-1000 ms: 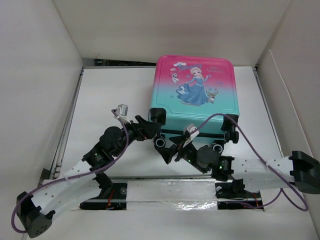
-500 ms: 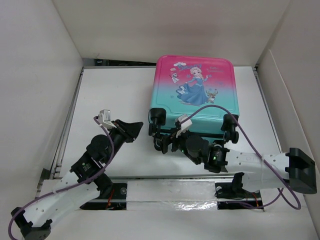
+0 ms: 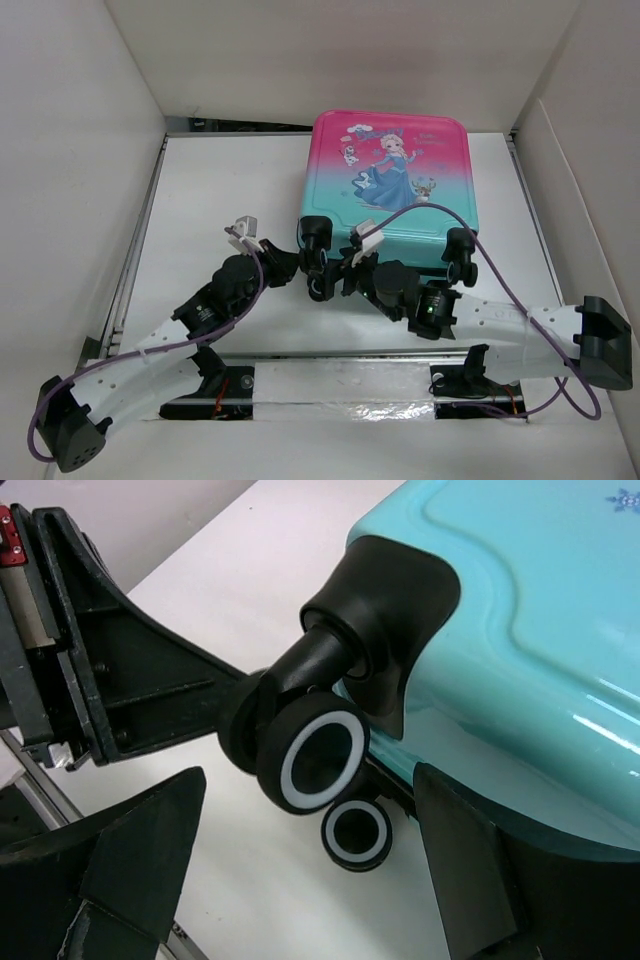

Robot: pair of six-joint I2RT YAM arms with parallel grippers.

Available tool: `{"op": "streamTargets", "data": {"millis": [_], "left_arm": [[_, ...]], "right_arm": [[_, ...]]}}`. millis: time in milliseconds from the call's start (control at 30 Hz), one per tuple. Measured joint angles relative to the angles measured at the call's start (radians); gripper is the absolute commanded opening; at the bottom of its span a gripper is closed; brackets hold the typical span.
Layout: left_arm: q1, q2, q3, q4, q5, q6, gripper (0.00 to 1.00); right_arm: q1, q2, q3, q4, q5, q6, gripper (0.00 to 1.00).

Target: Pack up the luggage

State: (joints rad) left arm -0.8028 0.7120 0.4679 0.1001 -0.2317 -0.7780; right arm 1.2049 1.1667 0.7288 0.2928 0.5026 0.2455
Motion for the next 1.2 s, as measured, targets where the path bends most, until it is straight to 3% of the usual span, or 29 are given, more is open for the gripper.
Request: {"op": "streamTargets", "data": {"millis": [200,533,833,1033,1200], "left_arm": [[0.005,0.044,-0.009,0.077,0.055,0.003,0.03],[0.07,0.026,-0.026,0.109,0.144,0.012,0.03],[0.08,0.041,-0.051,0.157,0.203,0.011,0.03],[0.082,0.077,-0.051,0.185,0.249,0.01,0.02],[0.083,0.078,-0.051,0.187,0.258,0.01,0.02]], "right_arm": [[-0.02,0.056,0.082,-0.047,-0.016,-0.023,0.9],[0.035,0.15,0.224,-0.312,0.065,-0.108,0.91],[0.04,0.153,0.237,-0.386,0.077,-0.21,0.92],[0.063,0.212,0.338,-0.463,0.109,-0.312,0.93],[0.079,0.238,0.388,-0.526,0.133,-0.295,0.92]]}}
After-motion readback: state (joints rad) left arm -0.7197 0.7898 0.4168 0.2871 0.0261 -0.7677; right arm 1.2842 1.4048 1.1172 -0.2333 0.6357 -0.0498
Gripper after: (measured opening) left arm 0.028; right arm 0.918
